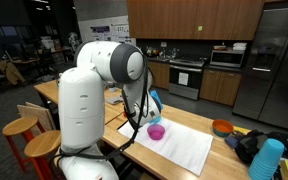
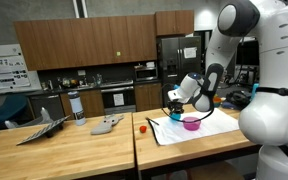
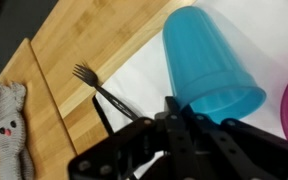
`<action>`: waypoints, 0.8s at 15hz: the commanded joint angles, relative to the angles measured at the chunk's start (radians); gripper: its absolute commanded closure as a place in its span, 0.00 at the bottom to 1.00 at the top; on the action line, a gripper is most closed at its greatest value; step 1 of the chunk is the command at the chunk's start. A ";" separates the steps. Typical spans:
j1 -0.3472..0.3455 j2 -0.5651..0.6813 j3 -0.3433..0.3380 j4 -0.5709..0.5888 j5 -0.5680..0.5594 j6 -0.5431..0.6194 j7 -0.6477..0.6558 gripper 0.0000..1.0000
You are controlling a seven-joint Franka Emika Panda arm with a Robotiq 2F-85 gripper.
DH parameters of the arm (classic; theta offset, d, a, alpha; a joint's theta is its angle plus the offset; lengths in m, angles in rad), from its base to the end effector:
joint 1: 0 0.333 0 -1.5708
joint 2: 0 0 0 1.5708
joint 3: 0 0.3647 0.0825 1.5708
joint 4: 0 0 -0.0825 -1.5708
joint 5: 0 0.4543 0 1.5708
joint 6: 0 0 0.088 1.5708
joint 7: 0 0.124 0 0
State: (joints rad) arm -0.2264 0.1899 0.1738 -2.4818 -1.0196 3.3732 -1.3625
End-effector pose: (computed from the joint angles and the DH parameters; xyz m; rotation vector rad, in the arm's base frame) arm 0.5329 0.0704 0.2500 0.9868 2.4121 0.5623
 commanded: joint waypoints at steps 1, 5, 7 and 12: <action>-0.130 0.050 0.137 0.062 -0.038 0.021 0.114 0.99; -0.275 0.068 0.295 0.118 -0.058 -0.018 0.198 0.99; -0.352 0.049 0.380 0.121 -0.053 -0.045 0.223 0.99; -0.553 0.013 0.615 0.128 -0.001 -0.136 0.184 0.99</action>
State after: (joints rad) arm -0.6675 0.2415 0.6619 -2.3525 -1.0384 3.2904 -1.1677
